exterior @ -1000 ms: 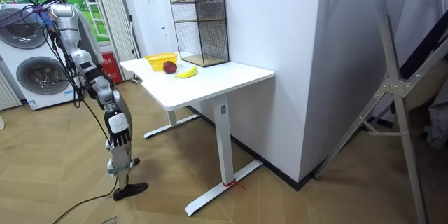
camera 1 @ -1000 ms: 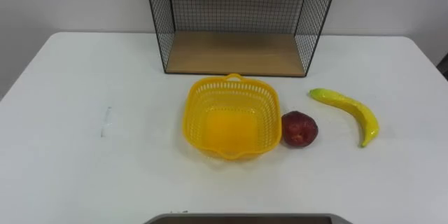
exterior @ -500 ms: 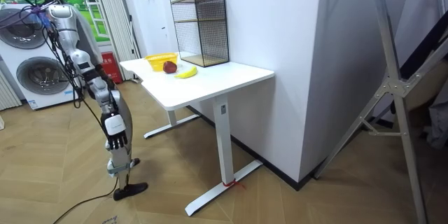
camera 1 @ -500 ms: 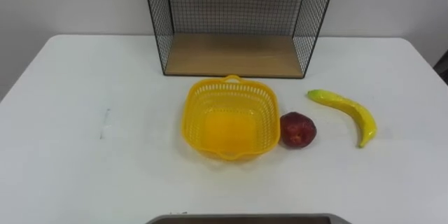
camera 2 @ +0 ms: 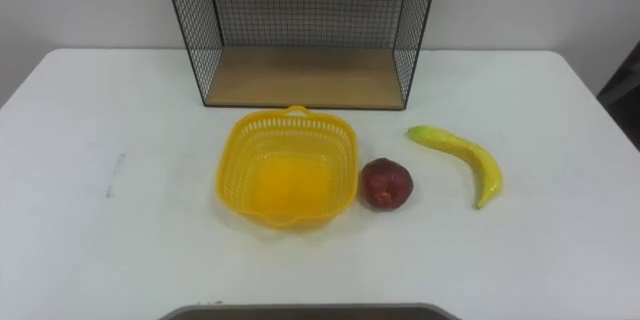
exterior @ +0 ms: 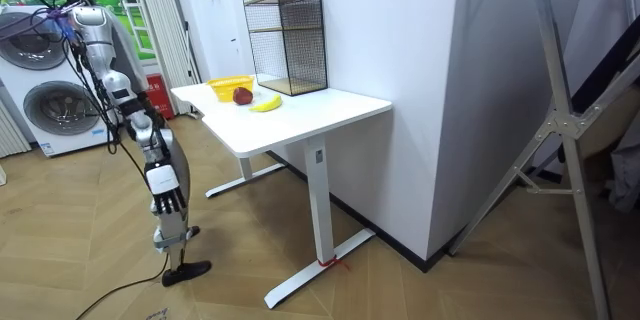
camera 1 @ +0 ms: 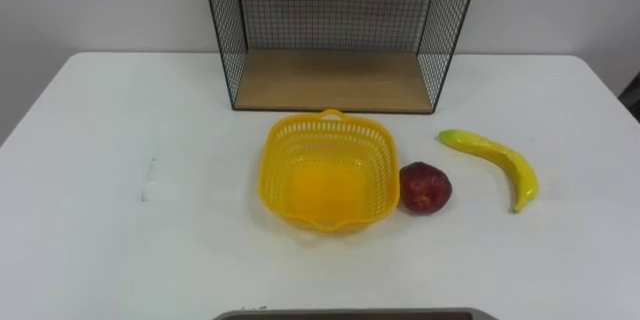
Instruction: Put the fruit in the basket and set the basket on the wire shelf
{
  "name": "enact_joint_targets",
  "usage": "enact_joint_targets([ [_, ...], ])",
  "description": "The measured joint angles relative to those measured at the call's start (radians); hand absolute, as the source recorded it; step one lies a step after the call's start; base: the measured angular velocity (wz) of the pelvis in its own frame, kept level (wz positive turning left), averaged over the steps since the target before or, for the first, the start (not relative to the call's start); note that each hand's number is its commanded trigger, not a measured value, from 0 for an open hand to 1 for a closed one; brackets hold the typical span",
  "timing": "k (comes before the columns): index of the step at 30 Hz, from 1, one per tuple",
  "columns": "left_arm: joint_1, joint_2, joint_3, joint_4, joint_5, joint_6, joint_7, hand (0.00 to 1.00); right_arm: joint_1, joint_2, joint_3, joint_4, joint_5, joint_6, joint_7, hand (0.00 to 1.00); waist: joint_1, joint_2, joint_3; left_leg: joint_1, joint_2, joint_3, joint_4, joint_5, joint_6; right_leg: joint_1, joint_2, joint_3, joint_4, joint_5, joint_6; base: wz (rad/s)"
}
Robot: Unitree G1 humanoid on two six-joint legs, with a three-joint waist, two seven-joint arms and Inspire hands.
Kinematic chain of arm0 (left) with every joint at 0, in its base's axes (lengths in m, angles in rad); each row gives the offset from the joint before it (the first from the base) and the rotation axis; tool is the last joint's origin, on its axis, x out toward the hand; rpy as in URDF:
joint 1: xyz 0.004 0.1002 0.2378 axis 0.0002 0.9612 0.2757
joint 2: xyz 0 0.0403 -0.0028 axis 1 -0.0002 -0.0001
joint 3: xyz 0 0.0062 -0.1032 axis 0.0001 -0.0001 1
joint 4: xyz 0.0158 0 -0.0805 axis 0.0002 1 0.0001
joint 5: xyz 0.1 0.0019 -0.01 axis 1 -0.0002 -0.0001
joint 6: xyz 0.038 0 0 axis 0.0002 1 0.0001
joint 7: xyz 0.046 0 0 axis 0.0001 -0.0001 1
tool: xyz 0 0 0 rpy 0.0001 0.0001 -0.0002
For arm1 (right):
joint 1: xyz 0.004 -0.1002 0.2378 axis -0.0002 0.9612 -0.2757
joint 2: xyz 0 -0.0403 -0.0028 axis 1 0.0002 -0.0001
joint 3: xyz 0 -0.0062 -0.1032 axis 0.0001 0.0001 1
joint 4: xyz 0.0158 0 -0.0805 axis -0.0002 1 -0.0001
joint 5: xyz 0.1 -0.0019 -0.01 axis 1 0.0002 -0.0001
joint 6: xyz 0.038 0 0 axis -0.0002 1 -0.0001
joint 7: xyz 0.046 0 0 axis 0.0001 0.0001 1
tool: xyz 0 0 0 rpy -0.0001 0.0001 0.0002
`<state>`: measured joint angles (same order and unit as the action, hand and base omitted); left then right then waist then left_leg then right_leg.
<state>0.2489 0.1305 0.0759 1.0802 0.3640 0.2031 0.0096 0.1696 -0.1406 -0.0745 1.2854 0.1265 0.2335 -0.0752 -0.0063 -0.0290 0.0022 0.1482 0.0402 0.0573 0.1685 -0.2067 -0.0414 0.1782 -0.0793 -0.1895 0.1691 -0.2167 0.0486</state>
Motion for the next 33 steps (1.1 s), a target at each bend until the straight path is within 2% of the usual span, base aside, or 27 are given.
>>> enact_joint_targets([
  [3, 0.009, -0.003, 0.02, 0.0, 0.0, -0.003, 0.007, 0.0, 0.01, 0.0, -0.088, -0.001, 0.229, -0.011, -0.058, 0.0, -0.017, 0.003, 0.001, 0.001, 0.0, 0.007, 0.0, 0.0, 0.0, -0.003, 0.0, 0.007, 0.0, -0.002, 0.0, -0.06],
  [5, 0.016, -0.005, 0.067, 0.0, 0.0, -0.013, 0.011, 0.0, 0.007, 0.0, -0.178, 0.0, 0.473, -0.045, -0.087, 0.0, -0.03, 0.002, 0.0012, 0.002, 0.001, 0.012, 0.0, 0.0, 0.0, -0.004, 0.0, 0.01, -0.001, -0.002, 0.001, -0.03],
  [8, 0.036, -0.005, 0.114, -0.001, -0.001, -0.031, 0.041, 0.0, -0.01, 0.0, -0.287, -0.006, 0.709, -0.08, -0.125, 0.0, -0.057, 0.0, 0.0006, 0.001, 0.001, 0.012, 0.003, 0.0, 0.0, -0.004, 0.0, 0.01, -0.001, -0.002, 0.001, 0.0],
  [11, 0.052, -0.004, 0.147, -0.01, -0.021, -0.041, 0.069, 0.0, -0.019, -0.005, -0.371, -0.016, 0.889, -0.104, -0.155, 0.0, -0.075, 0.0, 0.0, 0.001, 0.001, 0.013, 0.005, 0.0, 0.0, -0.005, 0.0, 0.01, -0.001, -0.002, 0.001, 0.0],
  [13, 0.076, -0.004, 0.164, -0.047, -0.021, -0.042, 0.08, 0.0, -0.031, -0.008, -0.474, -0.05, 1.003, -0.117, -0.207, 0.0, -0.1, -0.003, -0.002, -0.01, 0.0, 0.019, 0.017, 0.0, 0.0, -0.009, -0.003, 0.007, 0.0, -0.003, 0.001, 0.02],
  [16, 0.093, -0.001, 0.182, -0.094, -0.041, -0.051, 0.09, 0.0, -0.043, -0.021, -0.562, -0.096, 1.121, -0.157, -0.267, 0.0, -0.111, -0.002, -0.0027, -0.02, 0.0, 0.031, 0.022, 0.0, 0.0, -0.025, -0.003, 0.014, 0.005, -0.003, 0.0, -0.04],
  [18, 0.096, -0.001, 0.197, -0.109, -0.046, -0.061, 0.092, 0.0, -0.044, -0.022, -0.612, -0.156, 1.149, -0.18, -0.317, 0.0, -0.112, -0.006, -0.0066, -0.023, 0.001, 0.04, 0.02, 0.0, 0.0, -0.034, -0.003, 0.025, 0.01, -0.003, 0.001, -0.1],
  [20, 0.094, 0.004, 0.197, -0.109, -0.046, -0.065, 0.098, 0.0, -0.057, -0.023, -0.666, -0.236, 1.215, -0.225, -0.384, 0.0, -0.127, -0.008, -0.007, -0.024, 0.001, 0.049, 0.02, 0.0, 0.0, -0.04, -0.005, 0.028, 0.017, -0.003, 0.002, -0.06],
  [23, 0.093, 0.008, 0.197, -0.109, -0.045, -0.085, 0.098, 0.0, -0.056, -0.019, -0.685, -0.319, 1.244, -0.273, -0.474, 0.0, -0.131, -0.019, -0.0086, -0.026, 0.001, 0.05, 0.019, 0.0, 0.0, -0.04, -0.005, 0.028, 0.017, -0.003, 0.002, -0.01],
  [24, 0.092, 0.008, 0.197, -0.109, -0.044, -0.086, 0.098, 0.0, -0.058, -0.019, -0.695, -0.335, 1.241, -0.279, -0.494, 0.0, -0.131, -0.02, -0.0082, -0.026, 0.001, 0.051, 0.019, 0.0, 0.0, -0.042, -0.005, 0.029, 0.019, -0.003, 0.002, -0.03],
  [26, 0.094, 0.007, 0.197, -0.112, -0.042, -0.086, 0.097, 0.0, -0.059, -0.02, -0.707, -0.456, 1.226, -0.305, -0.592, 0.0, -0.13, -0.022, -0.0084, -0.033, 0.0, 0.054, 0.02, 0.0, 0.0, -0.052, -0.005, 0.035, 0.021, -0.003, 0.002, -0.06],
  [27, 0.095, 0.008, 0.197, -0.114, -0.042, -0.086, 0.097, 0.0, -0.062, -0.02, -0.714, -0.491, 1.204, -0.306, -0.618, 0.0, -0.134, -0.022, -0.008, -0.035, 0.0, 0.053, 0.02, 0.0, 0.0, -0.053, -0.005, 0.032, 0.02, -0.003, 0.002, 0.05],
  [30, 0.091, 0.021, 0.196, -0.115, -0.042, -0.096, 0.103, 0.0, -0.077, -0.023, -0.723, -0.683, 1.058, -0.346, -0.748, 0.0, -0.139, -0.027, -0.0069, -0.049, 0.0, 0.05, 0.025, 0.0, 0.001, -0.06, -0.006, 0.025, 0.02, -0.003, 0.002, 0.08],
  [33, 0.077, 0.024, 0.195, -0.116, -0.034, -0.106, 0.117, 0.0, -0.107, -0.049, -0.713, -0.839, 0.833, -0.372, -0.867, 0.0, -0.134, -0.026, -0.0032, -0.081, 0.0, 0.049, 0.036, 0.0, 0.001, -0.083, -0.006, 0.02, 0.022, -0.001, 0.002, 0.07],
])
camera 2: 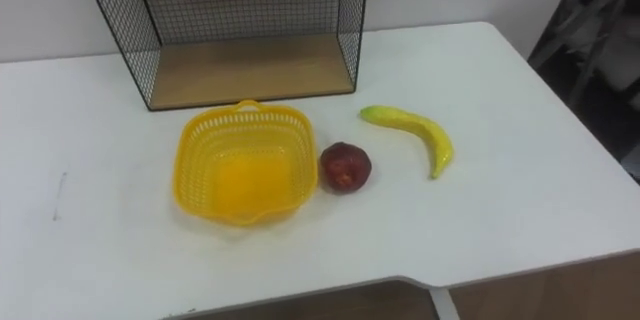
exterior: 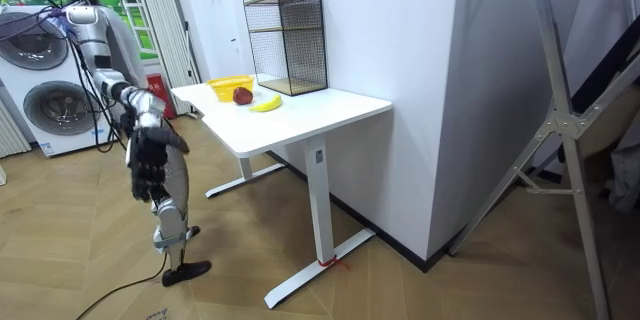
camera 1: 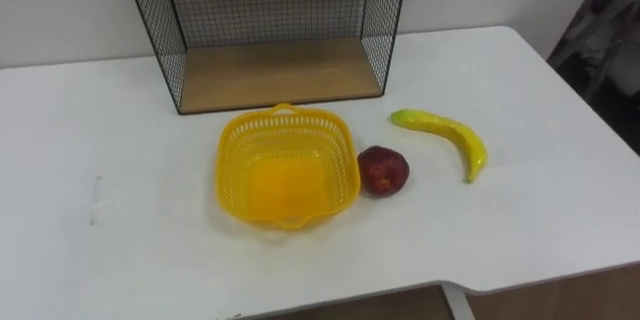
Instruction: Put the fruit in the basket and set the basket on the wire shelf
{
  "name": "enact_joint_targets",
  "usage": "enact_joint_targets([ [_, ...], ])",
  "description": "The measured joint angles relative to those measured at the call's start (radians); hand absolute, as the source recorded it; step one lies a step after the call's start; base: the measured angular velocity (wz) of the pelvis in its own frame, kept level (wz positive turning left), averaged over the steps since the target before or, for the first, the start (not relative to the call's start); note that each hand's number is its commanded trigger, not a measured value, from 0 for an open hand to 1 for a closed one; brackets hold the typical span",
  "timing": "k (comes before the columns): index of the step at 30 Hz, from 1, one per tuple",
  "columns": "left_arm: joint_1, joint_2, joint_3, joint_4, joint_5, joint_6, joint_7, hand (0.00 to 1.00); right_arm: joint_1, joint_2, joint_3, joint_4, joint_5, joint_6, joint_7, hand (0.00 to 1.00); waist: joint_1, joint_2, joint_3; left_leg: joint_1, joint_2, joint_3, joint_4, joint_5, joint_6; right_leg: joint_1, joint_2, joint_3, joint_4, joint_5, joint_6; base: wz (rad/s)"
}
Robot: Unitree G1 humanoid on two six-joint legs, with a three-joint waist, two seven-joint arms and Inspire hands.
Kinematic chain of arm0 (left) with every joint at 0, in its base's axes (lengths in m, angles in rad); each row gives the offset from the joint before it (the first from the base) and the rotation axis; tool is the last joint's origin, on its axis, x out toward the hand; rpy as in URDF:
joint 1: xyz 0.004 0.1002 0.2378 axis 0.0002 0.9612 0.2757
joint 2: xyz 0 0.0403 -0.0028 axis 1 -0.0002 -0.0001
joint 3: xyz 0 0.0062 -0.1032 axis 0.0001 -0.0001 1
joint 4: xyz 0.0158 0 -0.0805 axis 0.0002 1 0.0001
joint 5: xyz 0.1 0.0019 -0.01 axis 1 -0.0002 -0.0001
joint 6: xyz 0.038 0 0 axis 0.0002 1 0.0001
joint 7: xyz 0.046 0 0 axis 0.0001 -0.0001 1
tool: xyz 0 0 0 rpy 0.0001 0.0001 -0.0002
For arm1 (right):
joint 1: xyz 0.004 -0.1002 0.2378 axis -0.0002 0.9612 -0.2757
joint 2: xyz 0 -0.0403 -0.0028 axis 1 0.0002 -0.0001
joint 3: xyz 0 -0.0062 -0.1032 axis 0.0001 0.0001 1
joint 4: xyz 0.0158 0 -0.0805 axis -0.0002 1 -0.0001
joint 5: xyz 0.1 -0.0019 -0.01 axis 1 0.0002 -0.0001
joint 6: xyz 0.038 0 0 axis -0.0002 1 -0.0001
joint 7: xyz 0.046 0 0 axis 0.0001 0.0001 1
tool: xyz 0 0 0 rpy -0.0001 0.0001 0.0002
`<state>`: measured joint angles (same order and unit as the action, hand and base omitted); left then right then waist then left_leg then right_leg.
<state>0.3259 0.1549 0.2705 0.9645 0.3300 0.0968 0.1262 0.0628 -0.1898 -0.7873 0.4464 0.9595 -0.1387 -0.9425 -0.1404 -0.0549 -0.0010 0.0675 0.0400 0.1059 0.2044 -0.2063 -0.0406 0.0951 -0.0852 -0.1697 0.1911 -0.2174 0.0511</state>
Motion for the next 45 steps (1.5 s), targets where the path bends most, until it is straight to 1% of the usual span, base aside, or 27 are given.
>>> enact_joint_targets([
  [1, -0.001, 0.0, -0.001, 0.0, 0.0, -0.011, 0.0, 0.0, -0.001, -0.009, 0.009, -0.059, -0.127, -0.006, -0.043, 0.0, 0.003, 0.001, 0.0005, -0.003, 0.0, 0.0, 0.0, 0.0, 0.0, -0.006, 0.0, 0.0, 0.002, 0.001, 0.0, 0.0],
  [2, -0.001, 0.0, -0.001, 0.001, 0.001, -0.018, 0.0, 0.0, -0.001, -0.01, 0.012, -0.129, -0.244, -0.017, -0.079, 0.0, 0.012, 0.004, 0.004, -0.004, 0.0, 0.0, -0.003, 0.0, 0.0, -0.01, 0.001, 0.002, 0.007, 0.001, 0.0, 0.0],
  [3, -0.001, 0.001, -0.002, 0.002, 0.003, -0.018, 0.0, 0.0, -0.001, -0.013, 0.019, -0.162, -0.304, -0.022, -0.097, 0.0, 0.013, 0.005, 0.0059, -0.006, 0.0, 0.0, -0.003, 0.0, 0.0, -0.01, 0.001, 0.001, 0.008, 0.001, 0.0, 0.0],
  [4, 0.0, 0.004, -0.013, 0.007, 0.015, -0.019, 0.001, 0.0, -0.002, -0.014, 0.033, -0.225, -0.411, -0.03, -0.128, 0.0, 0.016, 0.006, 0.0081, -0.007, 0.0, 0.001, -0.005, 0.0, 0.0, -0.011, 0.0, 0.0, 0.008, 0.001, 0.0, 0.0],
  [5, -0.004, 0.007, -0.023, 0.018, 0.016, -0.022, 0.002, 0.0, -0.002, -0.015, 0.054, -0.28, -0.525, -0.036, -0.152, 0.0, 0.017, 0.009, 0.0084, -0.007, 0.0, 0.001, -0.005, 0.0, 0.0, -0.014, 0.001, 0.0, 0.008, 0.001, 0.0, 0.0],
  [6, -0.007, 0.009, -0.028, 0.026, 0.016, -0.025, 0.002, 0.0, -0.002, -0.016, 0.066, -0.306, -0.578, -0.037, -0.16, 0.0, 0.02, 0.009, 0.0088, -0.006, 0.0, 0.001, -0.005, 0.0, 0.0, -0.013, 0.001, 0.001, 0.008, 0.001, 0.0, 0.0],
  [7, -0.016, 0.013, -0.045, 0.045, 0.015, -0.031, 0.006, 0.0, -0.001, -0.016, 0.088, -0.356, -0.677, -0.041, -0.171, 0.0, 0.028, 0.011, 0.0095, -0.005, 0.0, 0.001, -0.006, 0.0, 0.0, -0.013, 0.001, 0.002, 0.009, 0.001, 0.0, 0.0],
  [8, -0.023, 0.014, -0.069, 0.053, 0.015, -0.035, 0.018, 0.0, 0.003, -0.017, 0.109, -0.4, -0.749, -0.049, -0.175, 0.0, 0.035, 0.012, 0.0095, -0.005, 0.0, 0.001, -0.005, 0.0, 0.0, -0.013, 0.001, 0.002, 0.013, 0.001, 0.0, 0.0],
  [9, -0.025, 0.014, -0.082, 0.053, 0.015, -0.037, 0.021, 0.0, 0.004, -0.019, 0.122, -0.418, -0.779, -0.053, -0.18, 0.0, 0.041, 0.012, 0.0095, -0.004, 0.0, 0.001, -0.006, 0.0, 0.0, -0.014, 0.001, 0.002, 0.014, 0.001, 0.0, 0.0],
  [11, -0.026, 0.014, -0.128, 0.045, 0.017, -0.048, 0.021, 0.0, 0.013, -0.027, 0.201, -0.489, -0.884, -0.058, -0.18, 0.0, 0.064, 0.012, 0.0085, -0.003, 0.0, 0.006, -0.006, 0.0, 0.0, -0.017, 0.001, 0.004, 0.014, 0.001, -0.001, -0.05],
  [13, -0.026, 0.014, -0.142, 0.037, 0.021, -0.055, 0.019, 0.0, 0.025, -0.031, 0.267, -0.538, -0.958, -0.058, -0.155, 0.0, 0.073, 0.011, 0.0083, -0.003, 0.001, 0.007, -0.008, 0.0, 0.0, -0.018, 0.001, 0.003, 0.014, 0.001, -0.001, -0.02],
  [14, -0.026, 0.015, -0.152, 0.037, 0.027, -0.055, 0.018, 0.0, 0.025, -0.033, 0.304, -0.557, -0.976, -0.059, -0.131, 0.0, 0.081, 0.01, 0.008, -0.001, 0.001, 0.007, -0.008, 0.0, 0.0, -0.014, 0.001, 0.002, 0.014, 0.002, -0.001, 0.0],
  [15, -0.026, 0.016, -0.157, 0.037, 0.028, -0.055, 0.016, 0.0, 0.025, -0.033, 0.316, -0.562, -0.979, -0.059, -0.116, 0.0, 0.085, 0.01, 0.0072, 0.001, 0.001, 0.006, -0.008, 0.0, 0.0, -0.012, 0.0, 0.001, 0.013, 0.002, -0.001, 0.0],
  [17, -0.024, 0.016, -0.162, 0.037, 0.035, -0.054, 0.004, 0.0, 0.025, -0.034, 0.362, -0.563, -0.993, -0.056, -0.047, 0.0, 0.099, 0.009, 0.0052, 0.007, 0.001, 0.006, -0.011, 0.0, 0.0, -0.007, 0.0, 0.0, 0.013, 0.002, -0.001, 0.0],
  [21, -0.022, 0.015, -0.168, 0.041, 0.035, -0.052, -0.025, 0.0, 0.025, -0.041, 0.419, -0.563, -0.994, -0.048, 0.052, 0.0, 0.116, 0.007, 0.0056, 0.009, 0.001, 0.006, -0.014, 0.0, 0.0, -0.007, 0.0, 0.002, 0.012, 0.002, -0.001, 0.0],
  [23, -0.023, 0.015, -0.175, 0.04, 0.035, -0.052, -0.026, 0.0, 0.026, -0.045, 0.455, -0.559, -0.995, -0.044, 0.098, 0.0, 0.117, 0.008, 0.006, 0.008, 0.001, 0.006, -0.015, 0.0, 0.0, -0.007, 0.0, 0.002, 0.011, 0.002, -0.001, 0.0],
  [26, -0.026, 0.015, -0.181, 0.05, 0.035, -0.053, -0.032, 0.0, 0.025, -0.057, 0.523, -0.501, -0.968, -0.044, 0.204, 0.0, 0.126, 0.009, 0.0059, 0.014, 0.001, 0.006, -0.014, 0.0, 0.0, 0.0, 0.001, 0.002, 0.012, 0.002, -0.001, 0.0],
  [29, -0.042, 0.016, -0.192, 0.047, 0.037, -0.055, -0.072, 0.0, 0.024, -0.063, 0.582, -0.438, -0.955, -0.021, 0.345, 0.0, 0.145, 0.007, 0.0078, 0.011, 0.001, 0.005, -0.015, 0.0, 0.0, 0.0, 0.001, 0.001, 0.012, 0.002, -0.001, 0.0],
  [31, -0.046, 0.016, -0.192, 0.047, 0.036, -0.055, -0.089, 0.0, 0.014, -0.063, 0.606, -0.416, -0.955, -0.011, 0.404, 0.0, 0.149, 0.006, 0.0081, 0.011, 0.001, 0.003, -0.015, 0.0, 0.0, 0.001, 0.0, -0.002, 0.012, 0.002, -0.001, 0.02],
  [33, -0.047, 0.017, -0.192, 0.047, 0.036, -0.054, -0.102, 0.0, 0.004, -0.063, 0.619, -0.409, -0.955, -0.011, 0.459, 0.0, 0.151, 0.006, 0.0084, 0.011, 0.001, 0.0, -0.015, 0.0, 0.0, 0.0, 0.0, -0.007, 0.011, 0.002, -0.001, 0.06],
  [35, -0.047, 0.018, -0.191, 0.046, 0.036, -0.054, -0.118, 0.0, -0.008, -0.064, 0.627, -0.409, -0.956, -0.011, 0.511, 0.0, 0.16, 0.004, 0.0083, 0.012, 0.001, -0.002, -0.014, 0.0, 0.0, 0.002, 0.0, -0.011, 0.011, 0.002, -0.001, 0.04],
  [38, -0.049, 0.02, -0.191, 0.046, 0.036, -0.054, -0.132, 0.0, -0.01, -0.064, 0.631, -0.408, -0.957, -0.011, 0.566, 0.0, 0.171, 0.002, 0.0087, 0.014, 0.001, -0.009, -0.013, 0.0, 0.0, 0.008, -0.001, -0.019, 0.011, 0.002, -0.001, 0.05],
  [45, -0.046, 0.022, -0.19, 0.044, 0.037, -0.054, -0.144, 0.0, -0.017, -0.067, 0.657, -0.388, -0.98, -0.011, 0.657, 0.0, 0.177, -0.002, 0.0092, 0.01, 0.001, -0.018, -0.007, 0.0, 0.0, 0.011, -0.001, -0.028, 0.011, 0.002, -0.002, 0.03],
])
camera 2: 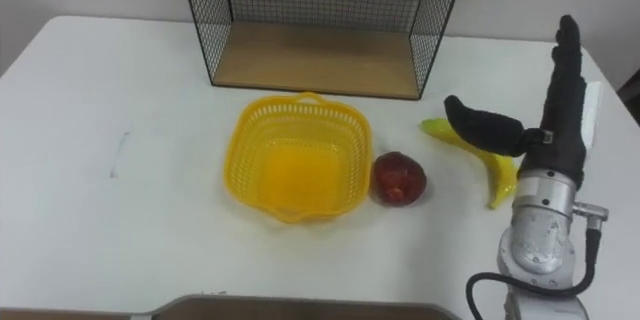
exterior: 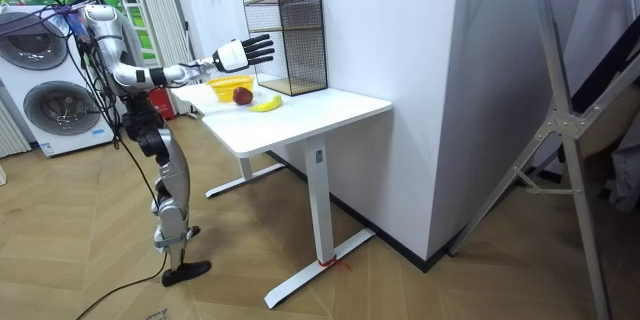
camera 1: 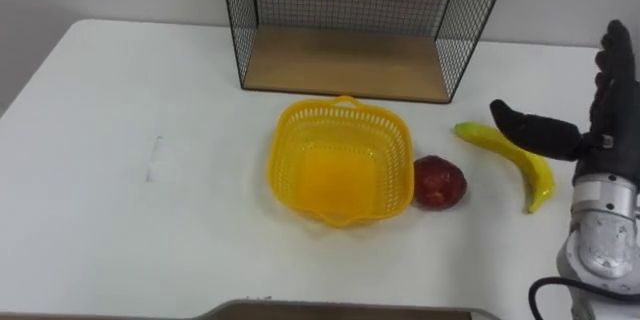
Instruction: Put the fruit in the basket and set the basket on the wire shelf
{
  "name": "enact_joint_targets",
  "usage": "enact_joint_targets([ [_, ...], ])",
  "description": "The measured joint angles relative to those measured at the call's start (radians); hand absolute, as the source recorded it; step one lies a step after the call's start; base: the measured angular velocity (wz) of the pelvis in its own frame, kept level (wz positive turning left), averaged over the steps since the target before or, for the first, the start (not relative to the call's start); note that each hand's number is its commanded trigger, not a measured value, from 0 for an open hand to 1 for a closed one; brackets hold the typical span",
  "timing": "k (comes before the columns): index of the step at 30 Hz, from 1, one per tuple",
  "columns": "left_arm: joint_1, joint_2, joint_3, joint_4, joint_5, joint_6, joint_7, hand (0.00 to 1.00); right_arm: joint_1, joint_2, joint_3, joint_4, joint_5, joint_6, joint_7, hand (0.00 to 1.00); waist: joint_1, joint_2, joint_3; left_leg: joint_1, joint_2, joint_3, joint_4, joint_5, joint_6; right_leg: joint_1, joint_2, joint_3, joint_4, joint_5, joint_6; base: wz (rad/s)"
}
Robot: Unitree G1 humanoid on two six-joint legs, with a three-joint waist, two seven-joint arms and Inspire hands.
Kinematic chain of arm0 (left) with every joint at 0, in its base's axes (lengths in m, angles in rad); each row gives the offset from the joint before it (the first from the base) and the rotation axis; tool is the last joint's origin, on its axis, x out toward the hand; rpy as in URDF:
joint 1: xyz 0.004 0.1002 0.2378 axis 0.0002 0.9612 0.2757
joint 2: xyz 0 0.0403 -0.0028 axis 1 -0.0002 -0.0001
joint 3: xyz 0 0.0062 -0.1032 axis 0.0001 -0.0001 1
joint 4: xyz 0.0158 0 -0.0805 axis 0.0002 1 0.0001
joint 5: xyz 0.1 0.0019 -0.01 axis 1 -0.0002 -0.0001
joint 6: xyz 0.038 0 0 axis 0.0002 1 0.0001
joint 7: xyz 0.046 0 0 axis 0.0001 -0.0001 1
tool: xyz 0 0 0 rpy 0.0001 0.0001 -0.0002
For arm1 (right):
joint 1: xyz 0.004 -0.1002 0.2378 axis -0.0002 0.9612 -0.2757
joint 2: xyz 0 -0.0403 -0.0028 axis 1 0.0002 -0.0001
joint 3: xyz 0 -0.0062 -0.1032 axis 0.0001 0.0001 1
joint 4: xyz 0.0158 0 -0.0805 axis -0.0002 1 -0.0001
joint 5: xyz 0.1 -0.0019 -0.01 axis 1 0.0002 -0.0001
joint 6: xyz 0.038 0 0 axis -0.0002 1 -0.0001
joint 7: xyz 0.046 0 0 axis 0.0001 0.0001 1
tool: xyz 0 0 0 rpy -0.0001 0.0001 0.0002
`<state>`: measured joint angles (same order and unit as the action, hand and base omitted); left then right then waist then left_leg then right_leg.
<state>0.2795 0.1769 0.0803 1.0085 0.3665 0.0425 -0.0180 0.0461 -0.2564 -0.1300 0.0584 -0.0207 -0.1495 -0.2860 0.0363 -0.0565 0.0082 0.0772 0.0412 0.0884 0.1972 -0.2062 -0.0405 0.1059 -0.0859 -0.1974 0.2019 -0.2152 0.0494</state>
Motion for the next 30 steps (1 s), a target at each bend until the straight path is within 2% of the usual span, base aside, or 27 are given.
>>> enact_joint_targets([
  [7, 0.001, 0.0, -0.002, -0.019, 0.0, 0.0, 0.002, 0.0, -0.003, -0.006, 0.03, 0.055, -0.032, 0.03, 0.072, 0.0, -0.001, 0.0, -0.0012, -0.002, 0.0, 0.002, 0.001, 0.0, 0.0, -0.002, 0.0, 0.002, -0.001, 0.0, 0.0, 0.0],
  [16, 0.002, 0.0, -0.002, -0.048, 0.014, -0.001, 0.005, 0.0, -0.003, -0.007, 0.032, 0.055, -0.145, 0.035, 0.132, 0.0, -0.004, 0.009, -0.0056, -0.004, 0.0, -0.001, 0.002, 0.0, 0.0, 0.001, 0.0, 0.0, -0.001, 0.001, -0.001, 0.0],
  [25, 0.006, 0.0, -0.004, -0.046, 0.04, -0.001, 0.006, 0.0, 0.019, -0.007, 0.032, 0.062, -0.147, 0.035, 0.2, 0.0, -0.009, 0.014, -0.0054, 0.007, 0.0, -0.008, 0.008, 0.0, 0.0, 0.014, 0.0, -0.005, -0.001, 0.002, -0.002, 0.02],
  [30, 0.014, 0.0, -0.003, -0.046, 0.042, -0.001, 0.006, 0.0, 0.023, -0.007, 0.032, 0.125, -0.149, 0.035, 0.218, 0.0, -0.008, 0.007, -0.0061, 0.016, 0.0, -0.005, 0.006, 0.0, 0.0, 0.017, 0.0, -0.001, 0.0, 0.003, -0.004, -0.03],
])
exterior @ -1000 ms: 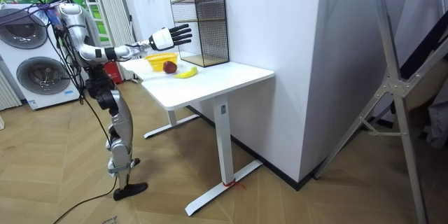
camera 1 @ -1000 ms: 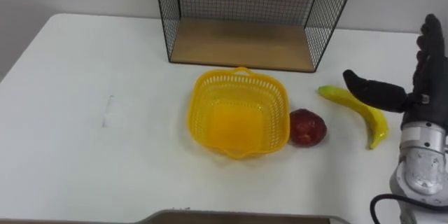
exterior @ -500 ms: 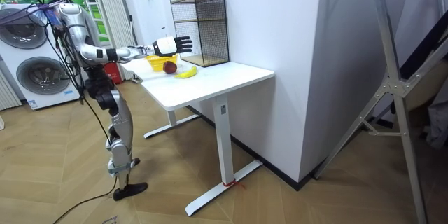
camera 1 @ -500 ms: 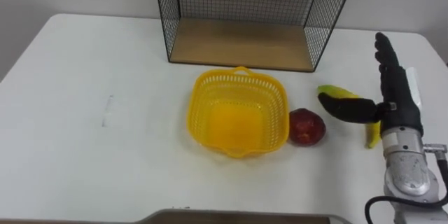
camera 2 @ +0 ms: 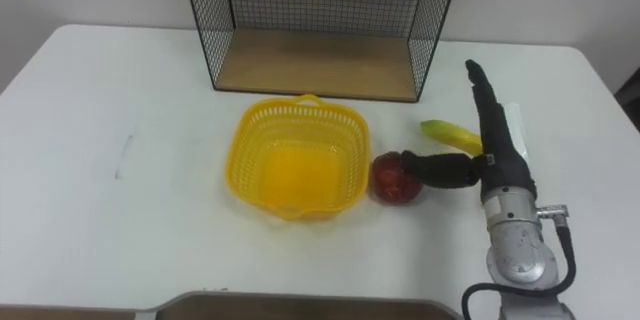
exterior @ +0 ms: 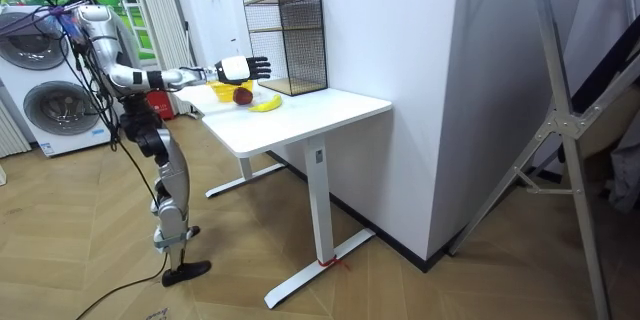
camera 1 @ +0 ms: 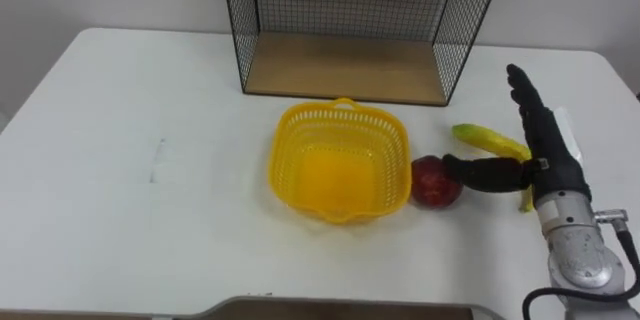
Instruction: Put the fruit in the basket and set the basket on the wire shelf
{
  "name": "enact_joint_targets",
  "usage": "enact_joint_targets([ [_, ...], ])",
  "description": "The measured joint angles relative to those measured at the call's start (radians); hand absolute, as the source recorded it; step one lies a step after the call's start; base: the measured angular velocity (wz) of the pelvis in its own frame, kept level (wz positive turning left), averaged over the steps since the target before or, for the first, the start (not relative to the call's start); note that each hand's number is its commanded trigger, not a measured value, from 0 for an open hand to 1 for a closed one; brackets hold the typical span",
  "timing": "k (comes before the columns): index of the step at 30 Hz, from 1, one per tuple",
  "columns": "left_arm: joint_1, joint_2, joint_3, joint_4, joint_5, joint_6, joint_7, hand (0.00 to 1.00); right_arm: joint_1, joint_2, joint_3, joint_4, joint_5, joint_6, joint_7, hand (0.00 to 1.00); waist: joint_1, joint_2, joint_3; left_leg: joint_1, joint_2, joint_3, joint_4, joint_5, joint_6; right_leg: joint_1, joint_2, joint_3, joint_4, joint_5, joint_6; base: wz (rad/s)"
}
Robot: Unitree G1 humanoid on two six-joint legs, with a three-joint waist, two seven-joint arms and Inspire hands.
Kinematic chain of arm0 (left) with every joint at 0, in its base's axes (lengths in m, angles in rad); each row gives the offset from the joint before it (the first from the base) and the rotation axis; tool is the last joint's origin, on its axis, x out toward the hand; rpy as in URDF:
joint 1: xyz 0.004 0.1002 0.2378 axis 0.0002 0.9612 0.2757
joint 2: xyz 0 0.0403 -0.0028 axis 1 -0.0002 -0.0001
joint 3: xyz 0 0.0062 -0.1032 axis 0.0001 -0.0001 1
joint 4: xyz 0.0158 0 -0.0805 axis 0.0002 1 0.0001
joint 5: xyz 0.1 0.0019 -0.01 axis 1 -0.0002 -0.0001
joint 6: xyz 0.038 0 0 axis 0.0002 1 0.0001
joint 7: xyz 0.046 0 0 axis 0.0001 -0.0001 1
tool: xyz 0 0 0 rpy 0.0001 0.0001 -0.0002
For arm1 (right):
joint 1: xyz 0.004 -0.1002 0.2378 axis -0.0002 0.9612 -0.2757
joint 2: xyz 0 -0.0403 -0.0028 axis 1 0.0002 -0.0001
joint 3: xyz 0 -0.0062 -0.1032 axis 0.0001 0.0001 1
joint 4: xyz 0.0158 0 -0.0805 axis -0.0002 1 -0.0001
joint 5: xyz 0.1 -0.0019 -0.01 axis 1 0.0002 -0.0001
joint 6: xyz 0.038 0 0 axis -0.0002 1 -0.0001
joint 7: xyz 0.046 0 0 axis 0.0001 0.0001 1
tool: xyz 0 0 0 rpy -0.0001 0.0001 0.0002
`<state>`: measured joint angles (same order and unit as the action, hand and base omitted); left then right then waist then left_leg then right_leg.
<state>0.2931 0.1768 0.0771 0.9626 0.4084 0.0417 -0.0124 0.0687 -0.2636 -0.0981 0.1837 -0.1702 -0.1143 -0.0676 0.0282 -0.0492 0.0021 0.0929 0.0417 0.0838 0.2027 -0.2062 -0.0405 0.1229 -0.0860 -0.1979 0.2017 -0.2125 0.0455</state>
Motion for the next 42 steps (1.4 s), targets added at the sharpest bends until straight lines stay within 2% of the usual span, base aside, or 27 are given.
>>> enact_joint_targets([
  [3, 0.005, 0.0, 0.001, 0.001, 0.001, 0.0, 0.0, 0.0, 0.002, 0.0, -0.001, 0.001, 0.0, 0.0, 0.008, 0.0, -0.007, -0.007, -0.0002, -0.002, 0.0, 0.002, 0.0, 0.0, 0.0, -0.002, 0.0, 0.001, -0.001, 0.0, 0.0, 0.0],
  [10, -0.007, -0.001, 0.003, 0.002, 0.022, -0.005, 0.002, 0.0, 0.003, 0.0, -0.002, -0.003, 0.0, -0.002, 0.05, 0.0, -0.02, -0.014, -0.0063, -0.008, 0.001, 0.011, 0.0, 0.0, 0.0, -0.003, 0.001, 0.004, -0.015, 0.006, 0.001, -0.01],
  [21, -0.008, 0.0, -0.001, 0.004, 0.022, -0.003, 0.002, 0.0, 0.074, 0.001, -0.002, -0.011, -0.046, 0.009, 0.085, 0.0, -0.03, -0.011, -0.0056, -0.011, 0.002, 0.021, -0.005, 0.0, 0.0, -0.001, 0.001, 0.008, -0.015, 0.008, 0.001, 0.0],
  [23, -0.007, 0.0, -0.001, 0.004, 0.022, -0.001, 0.002, 0.0, 0.081, 0.001, -0.002, -0.011, -0.051, 0.025, 0.101, 0.0, -0.031, -0.01, -0.0056, -0.01, 0.002, 0.022, -0.005, 0.0, 0.0, 0.002, 0.002, 0.007, -0.014, 0.009, 0.002, 0.0],
  [27, -0.015, 0.0, -0.001, 0.003, 0.021, 0.002, 0.002, 0.0, 0.082, 0.002, 0.0, -0.011, -0.052, 0.032, 0.116, 0.0, -0.027, -0.008, -0.0047, -0.005, 0.002, 0.021, -0.005, 0.0, 0.0, 0.005, 0.002, 0.007, -0.014, 0.01, 0.001, 0.0],
  [29, -0.019, 0.0, -0.001, 0.003, 0.022, 0.002, 0.002, 0.0, 0.081, 0.002, 0.001, -0.011, -0.026, 0.035, 0.116, 0.0, -0.021, -0.007, -0.0012, 0.005, 0.002, 0.021, -0.007, 0.0, 0.0, 0.005, 0.002, 0.007, -0.015, 0.01, 0.002, 0.0],
  [36, -0.023, 0.0, 0.0, 0.003, 0.022, 0.002, 0.0, 0.0, 0.081, 0.002, 0.029, -0.01, 0.018, 0.042, 0.147, 0.0, -0.019, -0.008, -0.0014, 0.005, 0.004, 0.027, -0.014, 0.0, 0.0, 0.0, 0.004, 0.012, -0.015, 0.01, 0.001, -0.02],
  [42, -0.018, 0.0, 0.0, 0.005, 0.017, 0.001, 0.003, 0.0, 0.081, 0.005, 0.036, 0.02, 0.112, 0.043, 0.155, 0.0, -0.022, -0.011, -0.0012, 0.008, 0.004, 0.038, -0.012, 0.0, 0.0, 0.009, 0.004, 0.023, -0.016, 0.01, 0.002, -0.04],
])
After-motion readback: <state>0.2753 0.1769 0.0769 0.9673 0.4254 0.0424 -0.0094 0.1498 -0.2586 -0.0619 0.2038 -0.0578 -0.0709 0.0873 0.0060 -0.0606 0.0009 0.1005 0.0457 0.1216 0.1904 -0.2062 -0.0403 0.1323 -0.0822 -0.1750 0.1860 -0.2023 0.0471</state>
